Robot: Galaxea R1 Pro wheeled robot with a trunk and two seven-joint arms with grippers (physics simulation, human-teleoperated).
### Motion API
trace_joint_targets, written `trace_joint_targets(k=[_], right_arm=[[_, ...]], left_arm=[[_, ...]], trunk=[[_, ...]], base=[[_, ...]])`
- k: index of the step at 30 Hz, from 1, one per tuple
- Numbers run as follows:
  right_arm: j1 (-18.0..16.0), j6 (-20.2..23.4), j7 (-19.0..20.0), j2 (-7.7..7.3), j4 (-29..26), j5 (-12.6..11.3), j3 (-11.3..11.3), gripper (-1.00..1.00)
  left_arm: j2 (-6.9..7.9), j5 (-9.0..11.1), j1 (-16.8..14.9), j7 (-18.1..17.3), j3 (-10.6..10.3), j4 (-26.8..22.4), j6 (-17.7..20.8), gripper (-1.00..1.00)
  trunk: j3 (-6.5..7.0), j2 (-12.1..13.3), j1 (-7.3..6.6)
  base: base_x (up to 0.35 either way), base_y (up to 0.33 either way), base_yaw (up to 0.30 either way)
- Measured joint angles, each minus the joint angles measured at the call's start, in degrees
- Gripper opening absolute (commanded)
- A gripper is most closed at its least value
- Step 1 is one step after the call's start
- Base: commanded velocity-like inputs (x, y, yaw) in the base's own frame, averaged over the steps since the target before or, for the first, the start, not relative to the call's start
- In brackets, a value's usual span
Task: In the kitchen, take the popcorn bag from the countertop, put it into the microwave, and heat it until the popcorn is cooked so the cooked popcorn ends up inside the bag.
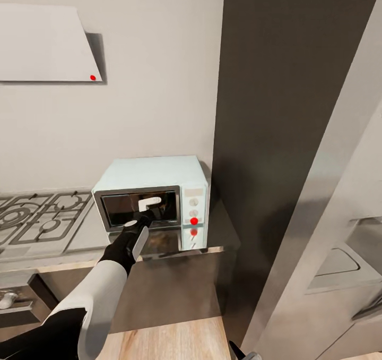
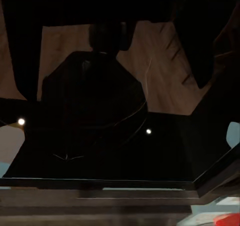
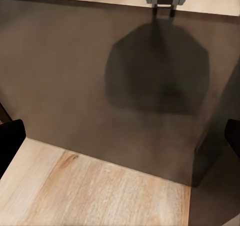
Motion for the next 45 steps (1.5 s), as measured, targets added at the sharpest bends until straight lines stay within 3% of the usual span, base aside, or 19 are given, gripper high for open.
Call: trace_joint_targets(k=[13,21,41,42,43,45], right_arm=[[0.0,0.1,0.0,0.01,0.1,0.1,0.0,1.00],[0.4,0.1,0.4,-0.15,1.0,0.2,-0.4,1.00],[0.9,0.2,0.5,-0.16,2.4,0.3,-0.5,1.00],[0.9,0.2,0.5,-0.16,2.4,0.3,-0.4,1.00],[0.9,0.2,0.5,-0.16,2.4,0.3,-0.4,1.00],[0.9,0.2,0.5,-0.16,2.4,0.3,-0.4,1.00]], left_arm=[[0.00,0.2,0.7,0.2,-0.2,-0.1,-1.1,1.00],[0.00,-0.1,1.5,1.1,-0.6,-2.7,-2.0,1.00],[-0.01,-0.2,7.9,1.3,-1.2,-9.0,3.8,1.00],[-0.01,-0.2,15.1,1.3,-1.2,-19.7,4.4,1.00],[0.00,-0.2,19.6,1.2,-1.3,-24.0,5.4,1.00],[-0.01,-0.2,22.8,1.2,-1.4,-30.5,7.3,1.00]], trunk=[[0.01,0.1,0.11],[0.01,0.1,0.07],[0.01,0.1,0.10],[0.02,0.1,0.10],[-0.01,0.1,0.10],[0.01,0.1,0.10]], base=[[-0.208,0.000,0.000],[0.000,0.000,0.000],[-0.196,0.000,0.000],[-0.338,0.000,0.000],[-0.340,0.000,0.000],[-0.216,0.000,0.000]])
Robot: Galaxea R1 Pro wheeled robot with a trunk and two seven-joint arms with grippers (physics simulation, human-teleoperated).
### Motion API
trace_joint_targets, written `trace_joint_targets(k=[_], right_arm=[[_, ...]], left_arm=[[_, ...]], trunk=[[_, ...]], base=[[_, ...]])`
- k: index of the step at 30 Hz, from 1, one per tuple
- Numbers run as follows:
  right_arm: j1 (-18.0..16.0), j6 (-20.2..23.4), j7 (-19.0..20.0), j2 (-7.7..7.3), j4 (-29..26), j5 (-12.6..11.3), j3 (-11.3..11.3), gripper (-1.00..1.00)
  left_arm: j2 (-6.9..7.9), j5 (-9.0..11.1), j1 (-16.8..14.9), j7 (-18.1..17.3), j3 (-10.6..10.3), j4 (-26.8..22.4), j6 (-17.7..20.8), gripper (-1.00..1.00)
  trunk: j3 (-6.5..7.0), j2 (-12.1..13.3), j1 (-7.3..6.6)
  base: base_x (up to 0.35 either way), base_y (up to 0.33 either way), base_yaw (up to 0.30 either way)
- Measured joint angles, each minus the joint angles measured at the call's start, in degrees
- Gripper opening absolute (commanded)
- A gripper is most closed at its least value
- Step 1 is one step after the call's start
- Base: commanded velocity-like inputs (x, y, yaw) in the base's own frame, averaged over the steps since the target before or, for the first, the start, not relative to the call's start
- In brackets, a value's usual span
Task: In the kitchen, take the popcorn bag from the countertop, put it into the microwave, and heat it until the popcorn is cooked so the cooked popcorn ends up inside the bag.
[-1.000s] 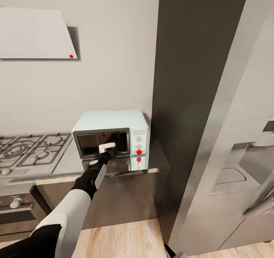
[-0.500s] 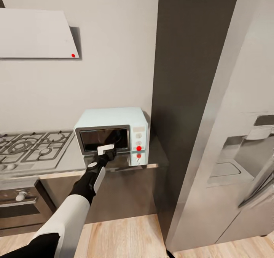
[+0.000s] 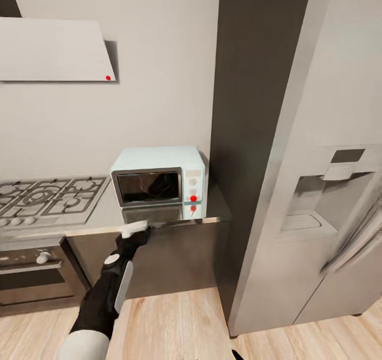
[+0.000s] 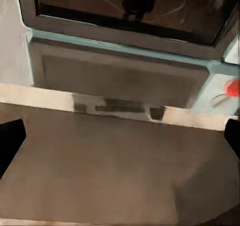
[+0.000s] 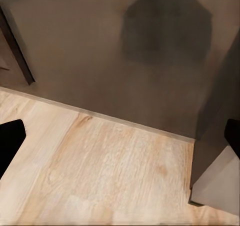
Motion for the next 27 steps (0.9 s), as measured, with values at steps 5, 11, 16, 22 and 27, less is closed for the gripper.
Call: trace_joint_targets(k=[5,11,16,22,27], right_arm=[[0.0,0.1,0.1,0.05,-0.2,-0.1,-0.1,1.00],[-1.8,4.7,-0.1,1.59,-1.6,-0.1,-0.7,1.00],[-13.3,22.6,-0.4,10.96,-4.8,-0.2,-4.4,1.00],[-45.4,48.2,-0.9,26.32,5.8,-0.4,-17.1,1.00],[-63.8,46.3,-1.0,27.35,29.0,-6.9,-21.1,1.00]], left_arm=[[-0.01,-0.1,19.5,-0.3,-3.0,-21.1,3.2,1.00],[0.23,-0.5,40.9,0.0,-2.2,-25.3,-5.7,1.00],[0.21,-0.1,47.6,0.0,2.7,-25.1,-17.0,1.00],[-0.02,0.3,48.6,-0.3,8.5,-16.6,-21.5,1.00],[-0.02,0.6,48.6,-0.3,9.0,-13.9,-22.7,1.00]], trunk=[[-0.01,0.0,-0.04],[-0.02,0.0,-0.04],[0.00,0.0,-0.04],[0.02,0.0,-0.02],[0.02,0.0,-0.03]], base=[[-0.034,0.000,0.000],[-0.003,0.000,0.000],[0.000,0.000,0.000],[0.000,0.000,0.000],[0.000,0.000,0.000]])
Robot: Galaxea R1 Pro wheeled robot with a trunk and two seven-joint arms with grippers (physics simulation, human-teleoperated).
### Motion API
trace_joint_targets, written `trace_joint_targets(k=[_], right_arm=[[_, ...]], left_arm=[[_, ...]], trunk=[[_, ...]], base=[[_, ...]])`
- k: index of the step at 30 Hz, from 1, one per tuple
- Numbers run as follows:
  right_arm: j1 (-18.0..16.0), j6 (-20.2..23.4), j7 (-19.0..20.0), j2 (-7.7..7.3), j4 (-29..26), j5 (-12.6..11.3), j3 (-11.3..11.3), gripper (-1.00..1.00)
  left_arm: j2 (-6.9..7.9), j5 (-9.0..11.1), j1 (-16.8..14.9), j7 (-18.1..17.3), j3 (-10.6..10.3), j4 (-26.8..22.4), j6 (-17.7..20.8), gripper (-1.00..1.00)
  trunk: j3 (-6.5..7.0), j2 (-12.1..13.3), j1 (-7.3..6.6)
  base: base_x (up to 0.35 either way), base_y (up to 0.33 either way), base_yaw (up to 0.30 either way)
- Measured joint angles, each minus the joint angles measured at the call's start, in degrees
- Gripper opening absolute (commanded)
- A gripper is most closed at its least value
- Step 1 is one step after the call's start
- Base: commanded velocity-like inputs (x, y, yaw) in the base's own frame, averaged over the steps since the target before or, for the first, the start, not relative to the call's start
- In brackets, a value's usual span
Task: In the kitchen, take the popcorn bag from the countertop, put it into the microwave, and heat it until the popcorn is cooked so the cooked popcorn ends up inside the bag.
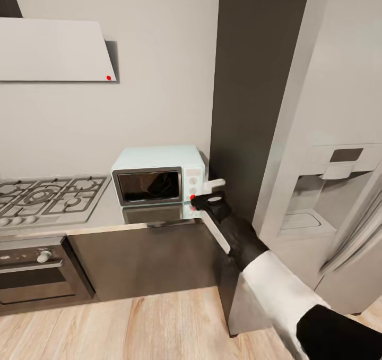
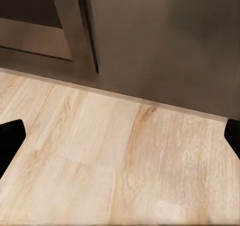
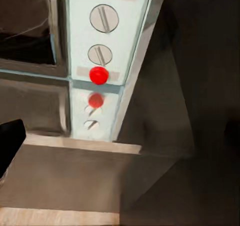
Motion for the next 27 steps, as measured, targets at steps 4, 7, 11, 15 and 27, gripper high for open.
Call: trace_joint_targets(k=[4,7,11,15,27], right_arm=[[-12.7,-12.3,0.2,0.00,27.2,-14.2,-1.3,1.00],[-15.6,-16.5,0.4,0.00,34.1,-17.1,-1.3,1.00],[-16.4,-17.5,0.5,0.00,36.1,-17.9,0.4,1.00],[-16.5,-17.5,0.6,0.00,36.5,-18.0,1.6,1.00],[-15.6,-18.1,5.1,0.00,37.4,-18.0,4.7,-1.00]], left_arm=[[0.00,0.1,-0.2,0.0,0.0,1.9,-0.2,1.00],[0.04,0.1,-0.3,0.0,0.1,2.9,-0.3,1.00],[0.06,0.1,-0.4,0.0,0.1,3.2,-0.3,1.00],[0.11,0.1,-0.6,-0.1,0.2,3.3,-0.2,1.00],[0.23,0.1,-0.8,-0.2,0.3,3.8,-0.2,1.00]], trunk=[[-0.01,0.0,0.00],[-0.01,0.0,-0.01],[-0.01,0.0,-0.01],[-0.01,0.0,-0.01],[-0.01,0.0,-0.01]], base=[[0.000,0.000,0.000],[0.000,0.000,0.000],[0.000,0.000,0.000],[0.046,0.183,0.000],[0.032,0.270,0.000]])
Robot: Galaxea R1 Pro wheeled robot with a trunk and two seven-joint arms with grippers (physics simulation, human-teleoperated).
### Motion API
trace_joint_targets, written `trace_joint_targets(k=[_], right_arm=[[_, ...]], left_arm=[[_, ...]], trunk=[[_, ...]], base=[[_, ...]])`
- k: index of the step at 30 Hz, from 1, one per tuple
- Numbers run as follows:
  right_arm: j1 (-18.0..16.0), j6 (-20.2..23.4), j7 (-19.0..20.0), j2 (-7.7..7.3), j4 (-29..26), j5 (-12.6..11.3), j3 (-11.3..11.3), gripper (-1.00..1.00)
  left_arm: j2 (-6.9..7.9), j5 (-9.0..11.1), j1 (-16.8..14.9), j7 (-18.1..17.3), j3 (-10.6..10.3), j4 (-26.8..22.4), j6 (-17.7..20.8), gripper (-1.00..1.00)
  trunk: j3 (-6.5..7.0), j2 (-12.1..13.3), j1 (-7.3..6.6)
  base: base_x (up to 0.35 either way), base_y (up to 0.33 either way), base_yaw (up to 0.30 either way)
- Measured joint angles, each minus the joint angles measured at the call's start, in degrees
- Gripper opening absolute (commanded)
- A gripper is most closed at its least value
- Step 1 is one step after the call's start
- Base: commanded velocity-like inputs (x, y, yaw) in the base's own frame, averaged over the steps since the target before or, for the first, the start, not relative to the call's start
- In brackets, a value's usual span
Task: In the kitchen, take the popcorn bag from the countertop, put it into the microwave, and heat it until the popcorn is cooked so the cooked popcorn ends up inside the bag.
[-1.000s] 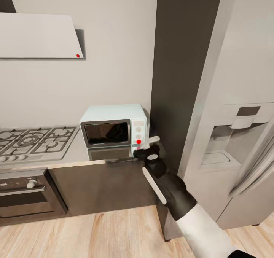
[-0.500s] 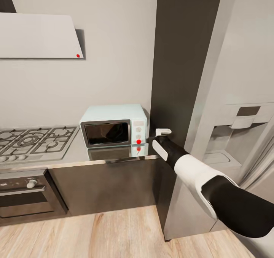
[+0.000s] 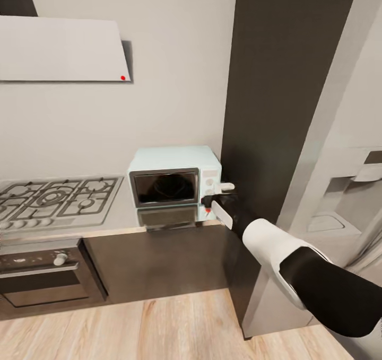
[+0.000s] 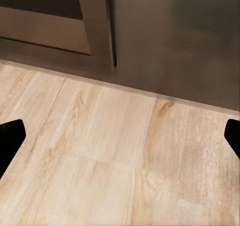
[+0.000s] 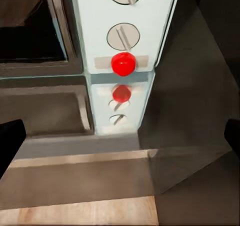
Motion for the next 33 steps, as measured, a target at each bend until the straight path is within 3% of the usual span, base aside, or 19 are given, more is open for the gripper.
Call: trace_joint_targets(k=[9,18,22,33], right_arm=[[1.5,0.0,3.2,0.00,0.0,0.1,4.0,-1.00],[3.7,-0.8,3.9,0.00,-0.3,0.2,5.3,-1.00],[4.1,-0.8,7.1,0.00,-0.2,0.2,8.3,-1.00],[6.5,-3.7,7.4,0.00,0.9,0.3,8.9,-1.00]], left_arm=[[0.11,0.0,-0.7,0.0,-0.1,0.3,0.0,1.00],[0.18,0.0,-1.1,0.0,-0.1,0.3,0.2,1.00],[0.18,0.0,-1.0,-0.1,-0.1,0.5,0.2,1.00],[0.22,-0.1,-1.0,-0.1,-0.1,0.8,0.2,1.00]], trunk=[[0.00,0.0,-0.02],[0.00,0.0,-0.03],[0.00,0.0,-0.01],[0.00,0.0,-0.03]], base=[[0.041,0.011,0.000],[0.297,0.000,0.000],[0.038,0.000,0.000],[0.061,0.000,0.000]])
